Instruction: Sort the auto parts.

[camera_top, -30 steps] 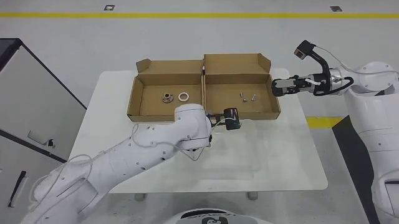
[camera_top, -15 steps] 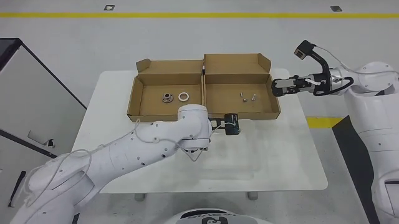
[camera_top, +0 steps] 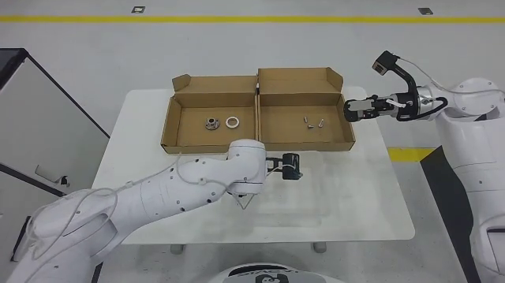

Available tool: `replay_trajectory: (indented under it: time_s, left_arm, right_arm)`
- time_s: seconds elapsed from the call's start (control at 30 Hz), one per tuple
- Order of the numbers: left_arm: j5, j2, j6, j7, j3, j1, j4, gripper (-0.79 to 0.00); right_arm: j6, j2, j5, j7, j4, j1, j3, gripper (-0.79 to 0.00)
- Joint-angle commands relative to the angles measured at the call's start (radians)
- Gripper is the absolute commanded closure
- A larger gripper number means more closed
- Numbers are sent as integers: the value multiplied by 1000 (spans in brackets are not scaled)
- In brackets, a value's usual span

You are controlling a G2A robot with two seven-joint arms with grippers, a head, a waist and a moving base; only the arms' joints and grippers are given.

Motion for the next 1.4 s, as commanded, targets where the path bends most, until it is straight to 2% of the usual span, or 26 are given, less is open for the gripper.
replay_trajectory:
  time_s: [0.0, 0.1, 0.27, 0.97, 1.37]
  left_arm:
    - [-5, -1, 1, -1, 13, -8, 10, -391]
    - [-20, -4, -2, 2, 38, -21, 25, -363]
    - [-41, -11, 3, -3, 73, -43, 60, -369]
    - [13, -67, 15, -15, 73, -15, 186, -332]
    - [23, -76, 28, -28, 73, -19, 205, -274]
  right_arm:
    - [0, 0, 0, 0, 0, 0, 0, -785]
    - [0, 0, 0, 0, 0, 0, 0, -785]
    - [0, 0, 0, 0, 0, 0, 0, -785]
    - [0, 0, 0, 0, 0, 0, 0, -785]
    - [0, 0, 0, 0, 0, 0, 0, -785]
